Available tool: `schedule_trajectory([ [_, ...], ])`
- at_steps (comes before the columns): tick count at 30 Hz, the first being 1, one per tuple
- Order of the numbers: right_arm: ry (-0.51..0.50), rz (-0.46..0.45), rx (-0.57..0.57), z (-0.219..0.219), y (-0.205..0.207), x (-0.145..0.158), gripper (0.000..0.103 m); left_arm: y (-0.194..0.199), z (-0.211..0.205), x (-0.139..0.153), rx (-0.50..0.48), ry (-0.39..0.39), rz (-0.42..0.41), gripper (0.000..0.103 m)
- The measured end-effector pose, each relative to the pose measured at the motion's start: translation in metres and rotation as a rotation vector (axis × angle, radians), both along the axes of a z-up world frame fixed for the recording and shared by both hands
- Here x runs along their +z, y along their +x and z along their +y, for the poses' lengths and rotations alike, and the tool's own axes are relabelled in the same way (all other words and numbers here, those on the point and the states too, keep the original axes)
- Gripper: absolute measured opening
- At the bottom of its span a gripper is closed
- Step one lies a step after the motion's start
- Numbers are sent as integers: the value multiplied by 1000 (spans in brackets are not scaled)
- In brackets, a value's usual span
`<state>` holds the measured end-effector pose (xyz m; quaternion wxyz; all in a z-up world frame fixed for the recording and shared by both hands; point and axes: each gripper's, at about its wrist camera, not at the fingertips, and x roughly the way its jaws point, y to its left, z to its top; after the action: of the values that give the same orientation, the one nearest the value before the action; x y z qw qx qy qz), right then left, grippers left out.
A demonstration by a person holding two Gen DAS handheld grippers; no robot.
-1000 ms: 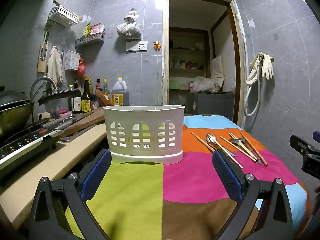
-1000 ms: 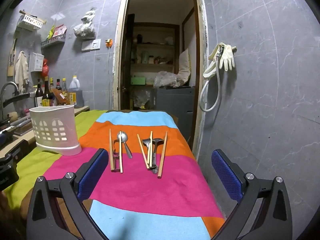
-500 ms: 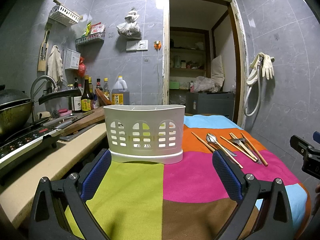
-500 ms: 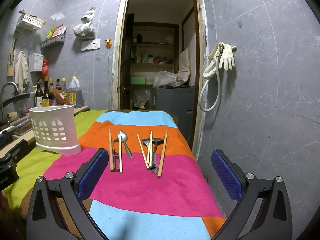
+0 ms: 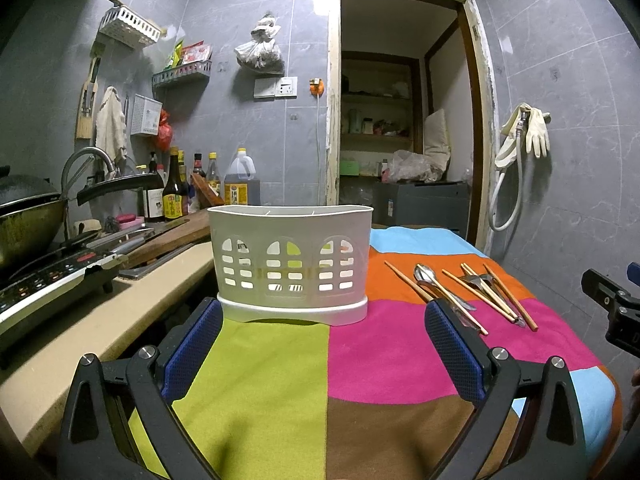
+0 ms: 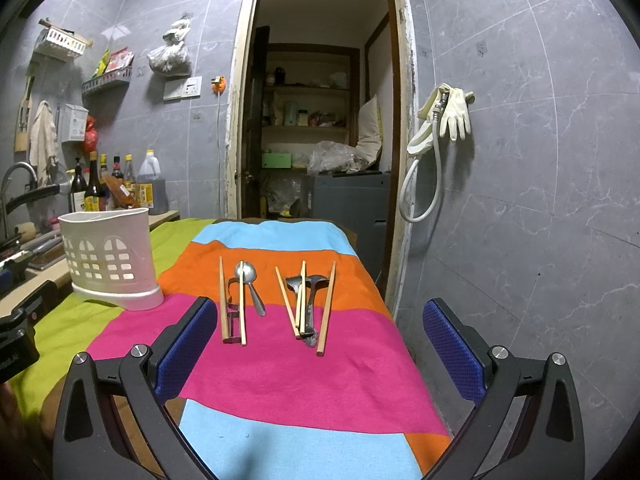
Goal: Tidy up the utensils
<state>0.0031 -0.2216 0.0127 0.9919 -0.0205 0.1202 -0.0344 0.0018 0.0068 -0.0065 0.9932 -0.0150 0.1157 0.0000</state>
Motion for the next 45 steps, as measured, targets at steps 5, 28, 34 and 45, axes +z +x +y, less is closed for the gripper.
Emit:
schedule_trajectory([
  [5,0,2,1,0,0,0,103,0,0,0,0,0,1,99],
  [28,2,9,0,3,1,-3,103,1,1,-1,0,2,4,99],
  [34,1,11,-3,4,2,-7,103,2,0,-2,0,3,8,99],
  [45,13,21,-1,3,4,-11,103,0,0,-5,-2,5,12,99],
])
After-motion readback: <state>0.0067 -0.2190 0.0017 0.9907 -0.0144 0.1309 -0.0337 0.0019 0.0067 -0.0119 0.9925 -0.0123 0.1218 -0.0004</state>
